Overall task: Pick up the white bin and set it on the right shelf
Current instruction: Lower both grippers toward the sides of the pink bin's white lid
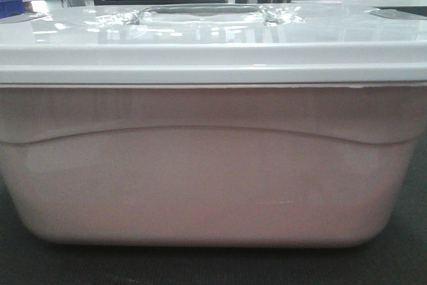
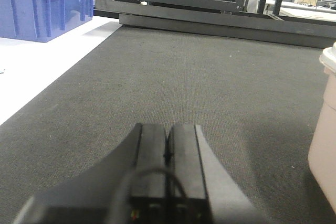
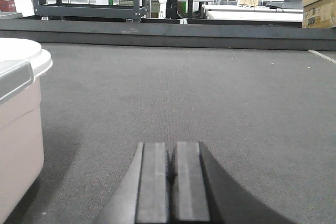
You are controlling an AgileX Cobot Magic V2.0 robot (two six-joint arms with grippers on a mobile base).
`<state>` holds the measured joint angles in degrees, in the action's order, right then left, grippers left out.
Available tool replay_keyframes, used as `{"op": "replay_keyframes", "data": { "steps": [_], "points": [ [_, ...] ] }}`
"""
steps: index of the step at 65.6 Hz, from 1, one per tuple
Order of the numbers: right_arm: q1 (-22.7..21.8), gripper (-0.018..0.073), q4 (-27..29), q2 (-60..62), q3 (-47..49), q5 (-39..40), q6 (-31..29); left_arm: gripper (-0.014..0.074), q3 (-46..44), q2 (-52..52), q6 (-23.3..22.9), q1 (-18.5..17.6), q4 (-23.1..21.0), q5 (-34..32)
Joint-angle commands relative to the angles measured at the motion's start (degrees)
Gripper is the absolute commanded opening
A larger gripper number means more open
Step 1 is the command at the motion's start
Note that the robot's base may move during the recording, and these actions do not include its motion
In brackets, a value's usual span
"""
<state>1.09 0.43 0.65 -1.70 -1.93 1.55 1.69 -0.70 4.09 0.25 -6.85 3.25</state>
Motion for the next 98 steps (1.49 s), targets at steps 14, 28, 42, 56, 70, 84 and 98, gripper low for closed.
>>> {"op": "replay_keyframes", "data": {
  "steps": [14,28,42,56,70,84,98],
  "points": [
    [-0.26,0.0055,-0.43,0.98,0.10,5.36,-0.21,-0.0118,-0.04,-0.56,0.06,-0.25,-0.47,-4.90],
    [-0.26,0.0055,-0.43,0.98,0.10,5.36,-0.21,-0.0118,-0.04,-0.56,0.06,-0.25,-0.47,-4.90],
    [-0.26,0.0055,-0.43,0.98,0.10,5.36,-0.21,-0.0118,-0.04,-0.56,0.06,-0.25,-0.47,-4.90],
    [-0.26,0.0055,-0.43,0.98,0.10,5.36,-0.21,-0.0118,-0.04,-0.56,0.06,-0.25,-0.47,-4.90],
    [-0.26,0.0055,-0.43,0.99,0.10,5.86,-0.21,-0.0118,-0.15,-0.56,0.06,-0.25,-0.47,-5.29],
    [-0.26,0.0055,-0.43,0.99,3.78,2.53,-0.16,-0.0118,-2.95,-0.33,0.06,-0.25,-0.20,-7.50],
    [-0.26,0.0055,-0.43,0.26,15.10,-9.61,-0.16,-0.0118,-12.13,0.18,0.06,-0.25,4.91,-0.56]
  ]
}}
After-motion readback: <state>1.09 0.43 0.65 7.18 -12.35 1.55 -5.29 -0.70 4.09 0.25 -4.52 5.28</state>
